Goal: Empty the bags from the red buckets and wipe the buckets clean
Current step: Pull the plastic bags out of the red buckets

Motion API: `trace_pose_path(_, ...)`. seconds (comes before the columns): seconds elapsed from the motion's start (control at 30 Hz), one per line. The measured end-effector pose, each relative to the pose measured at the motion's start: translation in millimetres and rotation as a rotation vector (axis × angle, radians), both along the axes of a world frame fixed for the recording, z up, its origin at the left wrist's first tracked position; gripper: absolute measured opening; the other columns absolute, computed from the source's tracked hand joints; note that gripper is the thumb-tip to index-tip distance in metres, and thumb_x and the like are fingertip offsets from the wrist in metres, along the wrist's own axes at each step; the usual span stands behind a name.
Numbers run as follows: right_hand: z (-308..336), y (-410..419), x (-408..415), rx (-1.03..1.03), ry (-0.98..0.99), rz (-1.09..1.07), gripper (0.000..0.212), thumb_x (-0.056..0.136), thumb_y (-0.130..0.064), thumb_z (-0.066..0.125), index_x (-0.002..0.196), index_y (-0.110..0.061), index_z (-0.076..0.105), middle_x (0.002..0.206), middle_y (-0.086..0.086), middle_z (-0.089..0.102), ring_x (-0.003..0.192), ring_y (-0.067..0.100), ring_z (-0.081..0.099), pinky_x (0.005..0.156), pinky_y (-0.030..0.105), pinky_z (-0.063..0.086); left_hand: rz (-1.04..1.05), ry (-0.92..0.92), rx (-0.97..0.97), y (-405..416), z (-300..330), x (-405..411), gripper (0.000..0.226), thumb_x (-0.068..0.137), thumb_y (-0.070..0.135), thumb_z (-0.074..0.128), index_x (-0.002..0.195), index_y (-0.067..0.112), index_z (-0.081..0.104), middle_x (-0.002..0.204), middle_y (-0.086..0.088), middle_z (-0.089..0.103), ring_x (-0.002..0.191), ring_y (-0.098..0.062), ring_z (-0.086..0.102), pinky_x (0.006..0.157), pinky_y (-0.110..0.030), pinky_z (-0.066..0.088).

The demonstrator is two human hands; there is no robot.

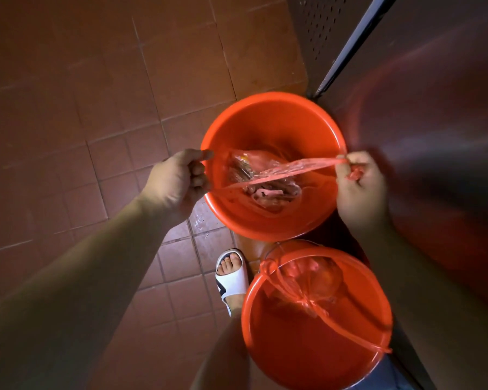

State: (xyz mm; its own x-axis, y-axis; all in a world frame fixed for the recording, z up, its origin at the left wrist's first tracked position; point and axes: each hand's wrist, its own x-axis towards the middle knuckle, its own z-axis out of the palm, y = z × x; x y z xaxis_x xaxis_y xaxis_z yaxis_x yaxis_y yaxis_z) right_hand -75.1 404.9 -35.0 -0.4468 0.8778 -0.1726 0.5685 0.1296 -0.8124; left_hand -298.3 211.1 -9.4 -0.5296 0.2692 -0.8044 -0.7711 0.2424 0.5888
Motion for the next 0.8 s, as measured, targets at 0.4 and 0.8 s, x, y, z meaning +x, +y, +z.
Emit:
trace_pose_path(0.4,3.4,13.5,-60.5,-0.949,0.546,-0.256,0.041,0.093,-0.023,0.04,0.086,0.005,0.07,0.071,0.012,0.057,0.059,0.012,0.044,0.07,0.027,0.039,-0.284,-0.013,0.105,17.4,25.2,31.4,0.019,0.106,0.018,0.05,0.109,0.012,0.068,0.061,0.004,0.036,0.05,-0.012,0.024,0.051,-0.023,0.038)
trace_pose_path(0.8,-6.2,-23.1,-65.1,-0.95,0.121,0.032,0.013,0.075,-0.021,0.047,0.081,-0.014,0.056,0.055,-0.001,0.032,0.05,0.014,0.028,0.056,0.032,0.021,-0.396,0.199,-0.041,24.5,22.6,41.5,0.016,0.104,-0.001,0.049,0.097,0.003,0.063,0.073,-0.007,0.06,0.058,-0.016,0.057,0.063,-0.024,0.049)
